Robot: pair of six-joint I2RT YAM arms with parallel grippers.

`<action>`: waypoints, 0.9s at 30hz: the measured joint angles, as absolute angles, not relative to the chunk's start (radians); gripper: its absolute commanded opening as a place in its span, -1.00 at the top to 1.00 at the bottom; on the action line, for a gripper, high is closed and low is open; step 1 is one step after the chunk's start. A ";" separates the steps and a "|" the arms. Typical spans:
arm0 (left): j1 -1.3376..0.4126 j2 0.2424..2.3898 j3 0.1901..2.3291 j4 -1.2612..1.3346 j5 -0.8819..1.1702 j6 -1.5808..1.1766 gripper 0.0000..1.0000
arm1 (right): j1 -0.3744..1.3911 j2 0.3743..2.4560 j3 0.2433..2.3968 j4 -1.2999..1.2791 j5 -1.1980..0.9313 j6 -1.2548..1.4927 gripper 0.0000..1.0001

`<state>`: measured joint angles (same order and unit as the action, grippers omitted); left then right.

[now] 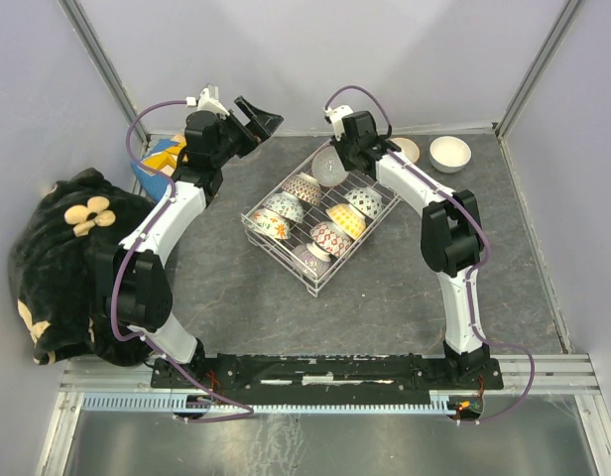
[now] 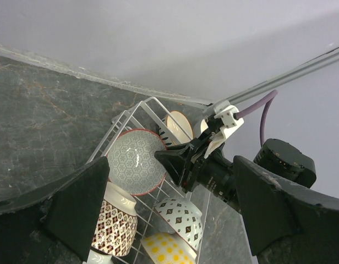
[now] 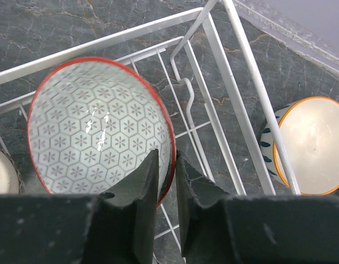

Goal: Unload the bowls from the dish rack
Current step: Pick up the bowl from the dish rack.

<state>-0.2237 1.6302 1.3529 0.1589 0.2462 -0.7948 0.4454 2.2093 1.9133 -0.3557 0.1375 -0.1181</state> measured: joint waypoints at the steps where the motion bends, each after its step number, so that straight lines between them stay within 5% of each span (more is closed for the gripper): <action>1: -0.224 1.630 1.353 0.159 0.246 -0.795 -0.99 | 0.443 2.210 1.918 -0.358 0.137 -0.115 0.58; 13: -0.224 1.630 1.353 0.159 0.247 -0.795 -0.99 | 0.442 2.212 1.939 -0.390 0.157 -0.097 0.97; 27: -0.224 1.630 1.353 0.159 0.246 -0.795 -0.99 | 0.407 2.207 1.943 -0.408 0.126 0.017 0.98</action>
<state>-0.2237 1.6302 1.3529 0.1589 0.2462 -0.7948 0.4068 2.2066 1.9427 -0.4084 0.1257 0.0174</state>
